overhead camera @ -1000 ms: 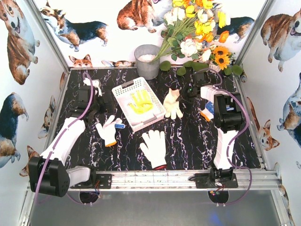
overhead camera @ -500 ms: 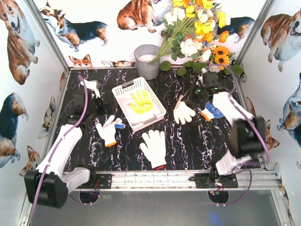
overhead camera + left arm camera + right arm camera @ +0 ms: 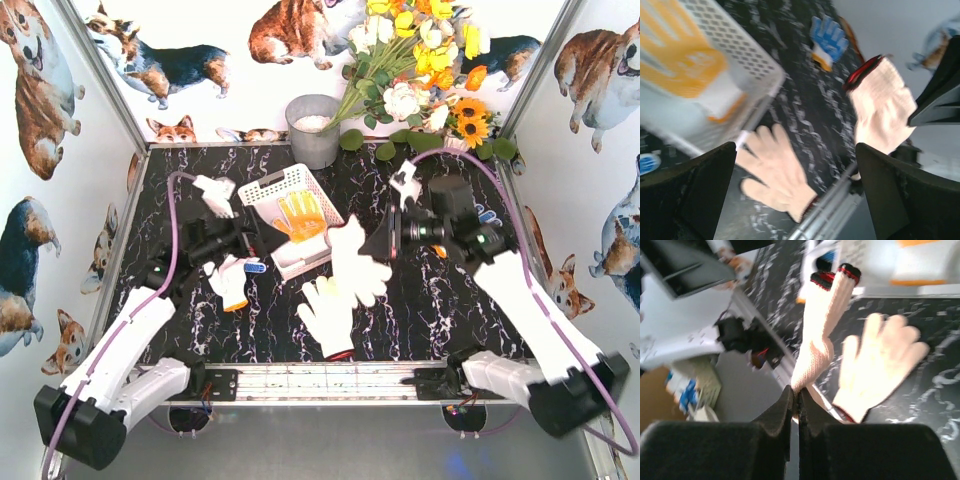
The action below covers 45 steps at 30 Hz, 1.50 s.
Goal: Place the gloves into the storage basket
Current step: Pick up the glove from the center of the board, then turn over the glove.
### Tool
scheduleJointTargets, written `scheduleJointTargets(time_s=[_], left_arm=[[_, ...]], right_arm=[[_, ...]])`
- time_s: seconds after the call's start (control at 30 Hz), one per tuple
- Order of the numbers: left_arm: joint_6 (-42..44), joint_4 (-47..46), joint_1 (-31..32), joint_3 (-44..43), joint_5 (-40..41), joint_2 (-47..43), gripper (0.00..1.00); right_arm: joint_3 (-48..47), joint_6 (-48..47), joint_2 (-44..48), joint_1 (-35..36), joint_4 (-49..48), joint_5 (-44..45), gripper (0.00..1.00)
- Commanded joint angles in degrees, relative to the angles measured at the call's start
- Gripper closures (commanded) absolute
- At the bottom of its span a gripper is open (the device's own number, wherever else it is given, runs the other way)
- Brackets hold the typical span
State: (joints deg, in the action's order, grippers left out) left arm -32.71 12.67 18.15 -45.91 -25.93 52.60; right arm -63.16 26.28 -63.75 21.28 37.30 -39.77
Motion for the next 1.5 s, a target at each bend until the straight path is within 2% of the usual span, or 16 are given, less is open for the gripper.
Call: scheduleJointTargets(time_s=[0.0,0.2,0.27,0.43,0.6,0.8,0.87,0.93,1.0,1.07,1.17,1.3,1.47], left_arm=[[-7.43,-8.93,5.14,0.45,-9.62,1.00,0.00],[-11.19,-16.25,13.21,2.13,-9.92,3.48,0.00],[-12.93,-19.18,16.18,4.20,-11.06,5.62,0.00],[-16.28,-27.38,20.87,6.39,-10.17,6.87,0.02],[-17.37,-29.79,21.11,6.98,-8.56,6.94,0.24],[-19.27,-33.24,21.12,7.68,-6.61,8.04,0.62],[-17.46,-30.55,21.05,6.84,-4.36,7.77,0.76],[-13.48,-21.41,20.89,4.65,1.10,6.90,0.89],[-10.31,-13.87,20.96,2.25,7.56,6.12,1.00],[-9.34,-10.27,20.91,0.11,11.30,5.74,1.00],[-10.68,-9.80,20.88,-0.60,13.37,5.99,1.00],[-12.21,-4.36,20.68,-3.89,19.63,8.00,1.00],[-18.92,-0.98,20.70,-7.49,24.74,10.64,1.00]], right_arm=[[4.36,2.58,6.56,4.67,-7.76,-9.71,1.00],[9.10,9.06,10.66,8.34,-20.90,-12.78,1.00],[8.20,9.11,9.60,8.61,-21.21,-14.95,1.00],[6.64,6.21,8.95,9.22,-17.95,-14.15,1.00],[7.49,4.95,8.37,9.22,-16.49,-12.40,1.00],[8.81,3.67,6.66,9.22,-15.51,-10.41,1.00],[8.65,2.51,6.86,9.20,-12.75,-4.13,1.00],[8.78,1.42,7.34,9.07,-8.48,5.61,1.00],[9.75,1.53,7.68,8.68,-6.79,11.07,0.84],[10.90,3.03,8.26,8.52,-7.44,13.43,0.59],[11.24,5.24,9.72,8.52,-8.00,17.97,0.34],[12.58,8.23,11.90,8.90,-9.54,26.36,0.24],[12.41,7.18,11.29,15.29,-9.89,39.80,0.25]])
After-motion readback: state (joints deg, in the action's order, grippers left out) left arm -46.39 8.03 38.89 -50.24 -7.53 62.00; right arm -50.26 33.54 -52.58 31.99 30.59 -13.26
